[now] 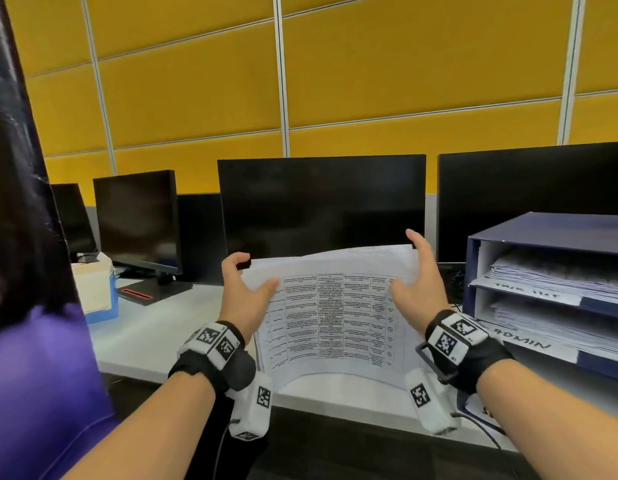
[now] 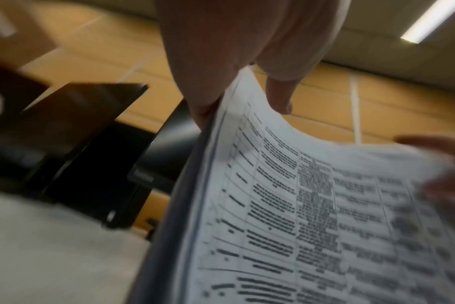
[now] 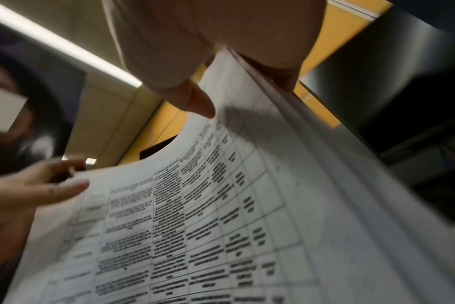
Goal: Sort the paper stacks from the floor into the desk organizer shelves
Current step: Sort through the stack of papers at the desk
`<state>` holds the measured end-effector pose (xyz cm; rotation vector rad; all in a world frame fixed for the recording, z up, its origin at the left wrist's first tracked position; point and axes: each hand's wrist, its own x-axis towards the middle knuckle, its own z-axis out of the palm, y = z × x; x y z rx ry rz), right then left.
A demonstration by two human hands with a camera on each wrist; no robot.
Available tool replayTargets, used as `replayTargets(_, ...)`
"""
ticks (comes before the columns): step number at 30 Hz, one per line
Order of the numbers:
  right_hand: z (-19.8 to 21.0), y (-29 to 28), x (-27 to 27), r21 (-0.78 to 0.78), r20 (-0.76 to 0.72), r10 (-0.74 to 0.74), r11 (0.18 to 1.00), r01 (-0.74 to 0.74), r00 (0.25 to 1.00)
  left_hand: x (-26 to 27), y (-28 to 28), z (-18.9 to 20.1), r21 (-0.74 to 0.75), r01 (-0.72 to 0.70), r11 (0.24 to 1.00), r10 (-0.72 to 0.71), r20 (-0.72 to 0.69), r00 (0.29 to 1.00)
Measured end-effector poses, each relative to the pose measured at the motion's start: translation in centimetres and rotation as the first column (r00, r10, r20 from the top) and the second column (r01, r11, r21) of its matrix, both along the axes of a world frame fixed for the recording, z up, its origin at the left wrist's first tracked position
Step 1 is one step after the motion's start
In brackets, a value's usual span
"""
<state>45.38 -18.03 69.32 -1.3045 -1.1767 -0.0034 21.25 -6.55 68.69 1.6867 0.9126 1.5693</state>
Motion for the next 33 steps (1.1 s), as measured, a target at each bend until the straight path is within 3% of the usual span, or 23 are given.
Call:
replayTargets(4, 0.7, 0.2, -0.1, -0.181, 0.278, -0.118, 0.968, 0.173, 0.953, 0.4, -1.2, 0.8, 0.144, 0.012, 0.989, 0.018, -0.206, 0.978)
replayTargets(7, 1.1, 0.3, 0.0, -0.196, 0.188, -0.203, 0.951, 0.240, 0.961, 0.2, -1.0, 1.1, 0.191, -0.089, 0.977, 0.129, -0.208, 0.970)
replayTargets(11, 0.9, 0.0, 0.1, -0.181, 0.183, -0.221, 0.950, 0.254, 0.958, -0.3, -0.6, 1.0, 0.197, -0.119, 0.973, 0.161, -0.214, 0.963)
replayTargets(17, 0.1, -0.6, 0.3, -0.093, 0.196, -0.058, 0.993, 0.077, 0.979, -0.5, -0.4, 1.0, 0.219, -0.129, 0.967, 0.190, -0.287, 0.939)
replayTargets(19, 0.0, -0.7, 0.5, -0.074, 0.246, -0.082, 0.992, 0.103, 0.966, -0.8, -0.4, 0.7, 0.207, -0.113, 0.972, 0.171, -0.290, 0.941)
replayTargets(21, -0.3, -0.7, 0.7, -0.062, 0.180, -0.119, 0.989, 0.132, 0.976, -1.0, -0.2, 0.4, 0.126, -0.088, 0.988, 0.115, -0.227, 0.967)
replayTargets(25, -1.0, -0.6, 0.3, -0.053, -0.198, -0.039, 0.998, 0.029, 0.980, -0.6, -0.4, -1.0, -0.103, 0.039, 0.994, -0.039, 0.005, 0.999)
replayTargets(30, 0.4, -0.5, -1.0, 0.105, -0.239, -0.019, 0.993, 0.045, 0.971, 1.5, -1.5, 0.4, -0.016, 0.044, 0.999, -0.042, 0.105, 0.994)
replayTargets(33, 0.7, -0.5, -0.6, 0.093, -0.278, 0.024, 0.996, 0.002, 0.960, 1.3, -1.1, 0.9, 0.029, -0.031, 0.999, 0.028, 0.098, 0.995)
